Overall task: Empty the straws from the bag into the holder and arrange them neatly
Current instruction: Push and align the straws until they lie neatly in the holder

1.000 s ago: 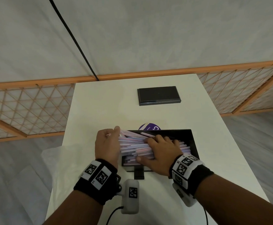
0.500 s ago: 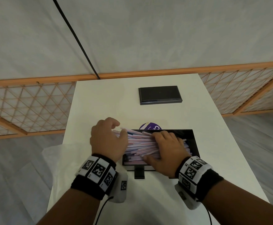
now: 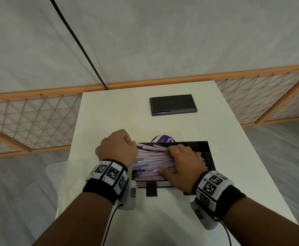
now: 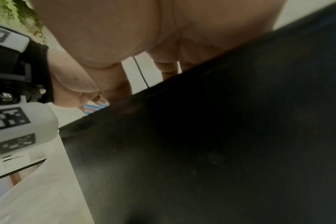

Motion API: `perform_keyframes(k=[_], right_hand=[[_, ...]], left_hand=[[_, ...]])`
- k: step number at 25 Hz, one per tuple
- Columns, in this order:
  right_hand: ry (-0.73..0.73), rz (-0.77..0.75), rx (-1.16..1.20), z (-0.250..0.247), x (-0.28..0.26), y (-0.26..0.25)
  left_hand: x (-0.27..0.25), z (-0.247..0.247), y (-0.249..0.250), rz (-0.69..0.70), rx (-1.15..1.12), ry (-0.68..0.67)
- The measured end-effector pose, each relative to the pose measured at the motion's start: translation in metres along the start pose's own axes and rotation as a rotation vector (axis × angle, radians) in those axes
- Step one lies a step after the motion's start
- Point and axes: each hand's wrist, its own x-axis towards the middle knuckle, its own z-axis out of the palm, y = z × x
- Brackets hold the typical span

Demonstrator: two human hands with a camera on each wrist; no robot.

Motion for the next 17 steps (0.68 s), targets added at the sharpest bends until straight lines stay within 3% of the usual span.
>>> perform_keyframes(k=[4,9,17], right_hand=[[-0.003,-0.002,0.005,-0.005,0.0,-0.002],[0.014,-0.022,0.019,-0.019,-0.002,-0.007],[0.157,-0.246,0.217,-0.045,0.007,-0.031]], left_hand=[[-0.003,-0.01,0.004,0.004,-0.011,0.011],[-0.017,-0.038,0.017,0.117,-0.07,0.107],[-0.051,-0.083,0.055,0.447,-0.301,0.279]])
